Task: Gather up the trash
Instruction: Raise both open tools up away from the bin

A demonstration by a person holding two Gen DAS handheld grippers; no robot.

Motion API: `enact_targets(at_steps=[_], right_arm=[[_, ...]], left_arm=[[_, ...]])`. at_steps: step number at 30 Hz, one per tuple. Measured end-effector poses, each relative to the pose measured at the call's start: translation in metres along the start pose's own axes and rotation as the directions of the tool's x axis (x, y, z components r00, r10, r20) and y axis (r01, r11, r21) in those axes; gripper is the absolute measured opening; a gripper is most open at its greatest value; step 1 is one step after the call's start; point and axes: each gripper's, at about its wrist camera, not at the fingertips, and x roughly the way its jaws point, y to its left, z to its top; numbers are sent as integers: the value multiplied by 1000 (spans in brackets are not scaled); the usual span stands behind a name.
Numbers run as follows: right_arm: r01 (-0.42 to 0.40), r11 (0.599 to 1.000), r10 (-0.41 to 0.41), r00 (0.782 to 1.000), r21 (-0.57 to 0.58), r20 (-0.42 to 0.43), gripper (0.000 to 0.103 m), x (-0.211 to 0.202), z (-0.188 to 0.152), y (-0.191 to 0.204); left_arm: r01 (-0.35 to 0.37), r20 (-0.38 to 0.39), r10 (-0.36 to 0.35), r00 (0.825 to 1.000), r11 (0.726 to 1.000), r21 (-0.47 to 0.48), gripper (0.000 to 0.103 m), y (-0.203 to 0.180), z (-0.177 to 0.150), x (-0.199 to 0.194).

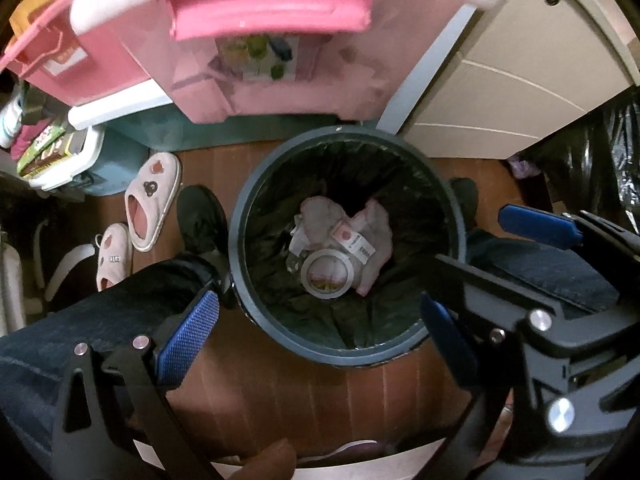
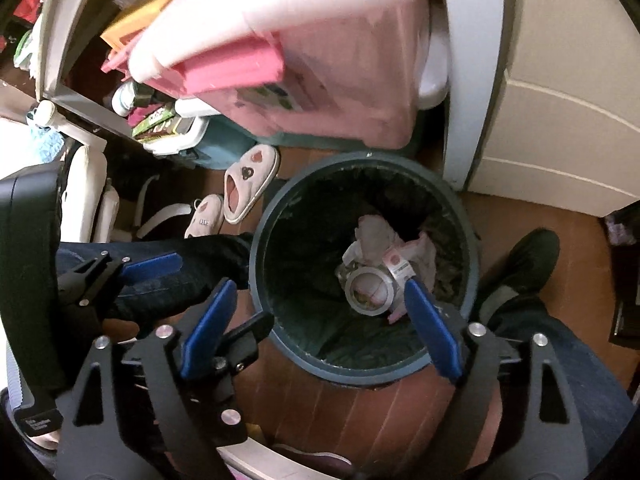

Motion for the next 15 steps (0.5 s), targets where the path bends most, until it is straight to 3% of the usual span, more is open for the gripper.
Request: enact_targets(at_steps=[15], right_arm=[[37, 999, -36, 989, 0, 147, 91, -82, -26, 19]], left_arm=[[30, 141, -34, 989, 999, 29, 98, -22, -21, -78]])
